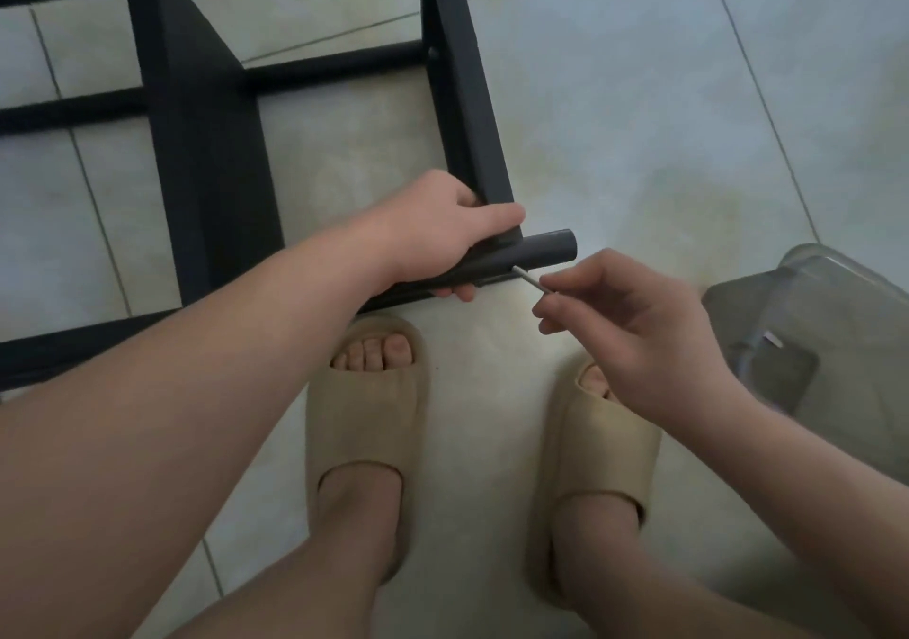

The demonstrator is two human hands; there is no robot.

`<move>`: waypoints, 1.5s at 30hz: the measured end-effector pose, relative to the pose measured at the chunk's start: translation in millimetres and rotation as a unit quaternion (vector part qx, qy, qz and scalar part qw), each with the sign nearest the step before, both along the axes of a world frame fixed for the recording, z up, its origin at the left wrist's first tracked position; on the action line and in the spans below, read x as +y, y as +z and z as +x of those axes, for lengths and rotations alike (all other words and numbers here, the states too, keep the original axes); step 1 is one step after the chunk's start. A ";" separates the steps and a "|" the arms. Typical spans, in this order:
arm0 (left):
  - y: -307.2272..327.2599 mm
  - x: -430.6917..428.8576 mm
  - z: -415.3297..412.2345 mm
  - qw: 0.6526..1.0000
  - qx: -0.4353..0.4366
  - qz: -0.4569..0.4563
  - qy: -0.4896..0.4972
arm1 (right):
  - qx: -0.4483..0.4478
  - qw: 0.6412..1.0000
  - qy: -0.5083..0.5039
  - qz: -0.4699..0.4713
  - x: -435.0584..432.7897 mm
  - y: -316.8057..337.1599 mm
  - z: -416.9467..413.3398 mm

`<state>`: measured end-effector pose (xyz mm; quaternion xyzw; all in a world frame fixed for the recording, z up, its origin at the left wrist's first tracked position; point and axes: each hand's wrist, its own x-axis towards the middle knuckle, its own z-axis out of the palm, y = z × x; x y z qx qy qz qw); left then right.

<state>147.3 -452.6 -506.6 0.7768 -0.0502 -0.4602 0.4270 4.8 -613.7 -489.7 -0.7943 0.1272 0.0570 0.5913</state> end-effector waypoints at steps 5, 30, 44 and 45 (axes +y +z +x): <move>-0.9 -5.2 -1.3 1.000 -0.029 0.010 -0.005 | 0.014 0.998 0.028 -0.046 -2.2 -5.0 -3.1; -0.9 -49.0 15.5 0.999 0.036 -0.018 0.010 | -0.033 0.994 -0.020 -0.104 -24.1 -10.5 28.0; -6.4 -33.9 8.7 0.997 0.048 -0.053 0.018 | 0.065 0.990 -0.122 0.020 -7.5 -9.3 31.6; -6.4 -34.0 8.6 0.997 0.047 -0.055 0.019 | 0.067 0.990 -0.124 0.015 -7.7 -9.1 31.7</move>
